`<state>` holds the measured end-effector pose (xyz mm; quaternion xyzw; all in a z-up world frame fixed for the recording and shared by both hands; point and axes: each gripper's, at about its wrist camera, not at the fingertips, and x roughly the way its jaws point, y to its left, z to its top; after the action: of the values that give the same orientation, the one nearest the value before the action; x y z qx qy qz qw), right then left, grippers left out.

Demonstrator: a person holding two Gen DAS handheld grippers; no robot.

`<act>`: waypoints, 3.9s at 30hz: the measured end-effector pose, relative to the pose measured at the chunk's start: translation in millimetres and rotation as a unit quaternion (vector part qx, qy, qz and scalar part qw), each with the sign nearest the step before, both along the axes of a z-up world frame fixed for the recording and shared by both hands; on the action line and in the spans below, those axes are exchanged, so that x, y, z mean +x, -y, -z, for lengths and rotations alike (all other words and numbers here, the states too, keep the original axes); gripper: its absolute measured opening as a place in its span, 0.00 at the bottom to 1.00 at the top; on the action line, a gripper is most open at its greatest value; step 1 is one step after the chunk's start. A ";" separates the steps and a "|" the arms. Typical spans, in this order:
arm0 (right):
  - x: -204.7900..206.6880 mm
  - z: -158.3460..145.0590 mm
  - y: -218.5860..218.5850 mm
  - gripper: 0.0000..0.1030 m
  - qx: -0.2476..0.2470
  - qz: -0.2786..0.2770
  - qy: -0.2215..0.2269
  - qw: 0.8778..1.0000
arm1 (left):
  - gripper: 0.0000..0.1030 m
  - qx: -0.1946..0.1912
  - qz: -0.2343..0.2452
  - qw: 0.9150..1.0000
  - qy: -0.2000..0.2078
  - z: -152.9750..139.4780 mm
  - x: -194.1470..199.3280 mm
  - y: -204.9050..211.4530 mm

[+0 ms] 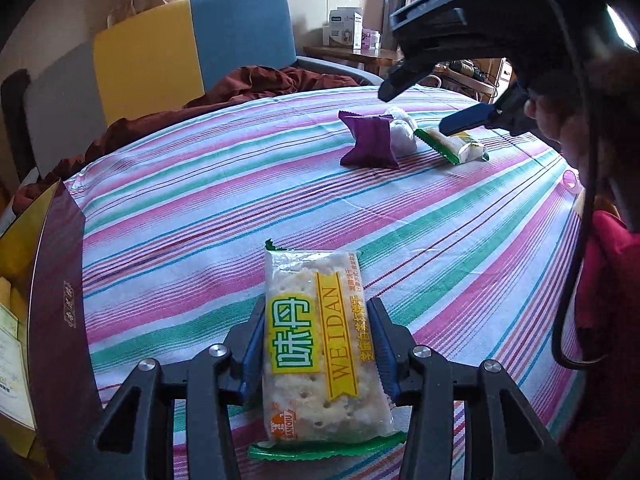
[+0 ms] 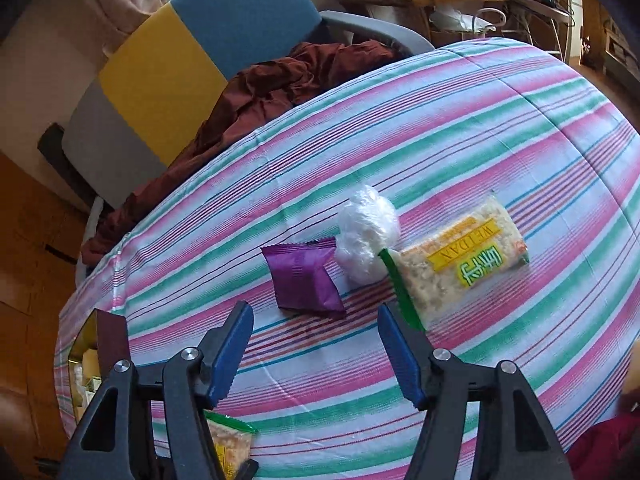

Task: Organize objects
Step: 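Grasp the purple packet with the right gripper while the left lifts the WEIDAN packet, then carry the WEIDAN packet into the gold tray and open the left gripper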

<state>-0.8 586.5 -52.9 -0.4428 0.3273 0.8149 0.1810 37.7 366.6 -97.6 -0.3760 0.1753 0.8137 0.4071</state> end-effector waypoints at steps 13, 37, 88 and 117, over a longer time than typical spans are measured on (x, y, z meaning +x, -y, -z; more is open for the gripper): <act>-33.7 31.9 -4.3 0.34 0.025 -0.017 0.034 0.999 | 0.47 0.014 0.001 1.000 0.007 2.3 -2.0 0.8; -57.7 29.7 44.7 0.34 0.066 -0.141 0.042 0.987 | 0.46 -0.024 -0.016 1.000 -0.001 -11.0 16.6 22.3; -44.4 28.2 74.9 0.33 0.155 -0.161 0.076 0.972 | 0.46 0.096 -0.252 0.963 -0.010 -114.9 -42.8 241.5; -47.1 29.6 81.3 0.33 0.179 -0.169 0.088 0.965 | 0.46 0.046 -0.275 0.959 0.060 -51.4 -71.9 259.6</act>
<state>-47.9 505.2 -82.5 -0.5218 0.0796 0.8368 0.1451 -34.2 107.0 -46.2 -0.4385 0.0033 0.8775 0.1941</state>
